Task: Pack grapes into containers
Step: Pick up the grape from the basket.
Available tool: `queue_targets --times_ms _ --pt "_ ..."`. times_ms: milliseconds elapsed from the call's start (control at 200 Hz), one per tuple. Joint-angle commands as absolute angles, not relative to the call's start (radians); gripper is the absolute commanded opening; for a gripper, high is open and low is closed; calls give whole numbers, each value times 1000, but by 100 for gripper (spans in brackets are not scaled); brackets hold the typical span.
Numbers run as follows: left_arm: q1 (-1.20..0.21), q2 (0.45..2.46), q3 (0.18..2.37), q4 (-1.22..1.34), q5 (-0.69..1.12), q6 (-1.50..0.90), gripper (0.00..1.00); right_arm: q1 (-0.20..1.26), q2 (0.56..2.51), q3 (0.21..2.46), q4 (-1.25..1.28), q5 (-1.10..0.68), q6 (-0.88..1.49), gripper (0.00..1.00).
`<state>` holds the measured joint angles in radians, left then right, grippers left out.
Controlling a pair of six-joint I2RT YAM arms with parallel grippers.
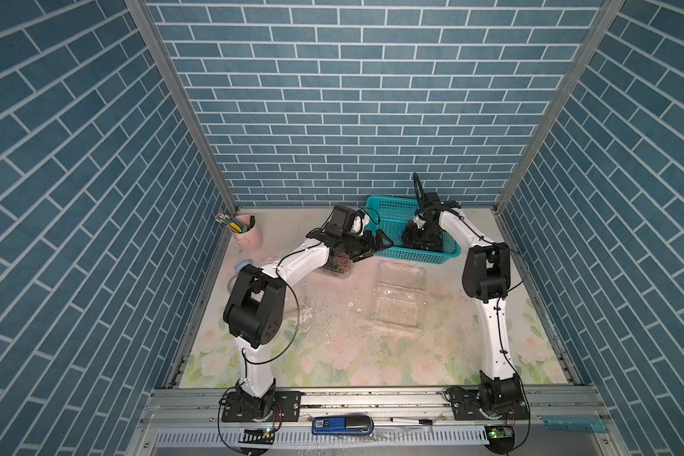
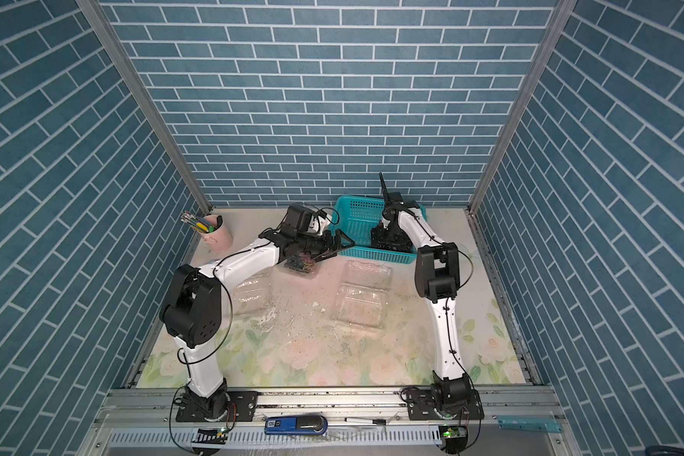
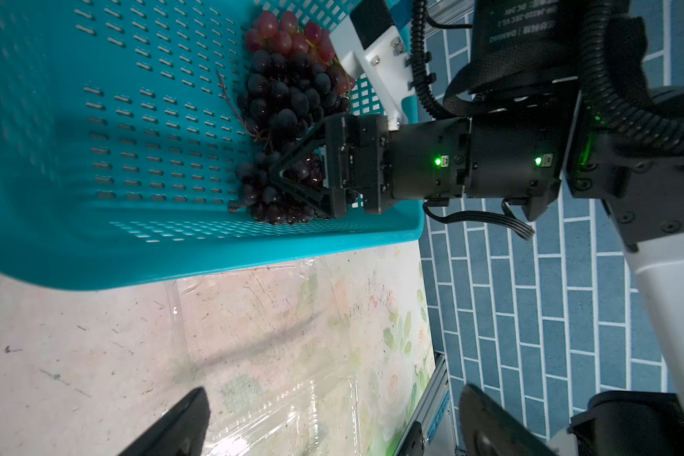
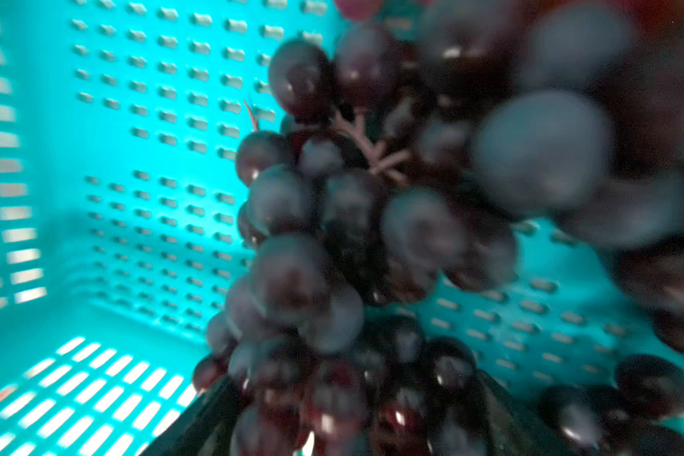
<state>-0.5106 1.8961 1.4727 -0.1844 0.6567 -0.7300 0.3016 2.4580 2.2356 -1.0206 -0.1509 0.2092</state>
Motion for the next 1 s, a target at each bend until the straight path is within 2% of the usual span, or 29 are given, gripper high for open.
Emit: queue_targets --times_ms 0,60,140,180,270,305,390,475,740,995 --pt "-506 1914 1475 -180 669 -728 100 324 2542 2301 -1177 -37 139 91" --pt "-507 1914 1475 -179 669 -730 100 327 2544 2306 -1189 -45 131 90" --pt "-507 1916 1473 -179 668 -732 100 325 2510 2266 -1152 -81 136 81" --pt "-507 1917 1474 -178 669 -733 99 324 2494 2254 -1138 -110 143 74" --pt "-506 1920 1477 -181 672 -735 100 314 2468 2253 -1118 -168 173 51" --pt "-506 1919 1479 -182 673 -736 100 311 2455 2251 -1106 -200 191 46" --pt "-506 1913 1477 -182 672 -736 100 297 2418 2239 -1070 -255 231 45" --pt "-506 1909 1474 -182 670 -734 100 280 2375 2215 -1023 -326 268 39" --pt "-506 1901 1464 -181 671 -733 100 223 2238 2102 -841 -546 402 34" --pt "-505 1890 1457 -179 672 -736 100 208 2162 2071 -795 -597 451 33"
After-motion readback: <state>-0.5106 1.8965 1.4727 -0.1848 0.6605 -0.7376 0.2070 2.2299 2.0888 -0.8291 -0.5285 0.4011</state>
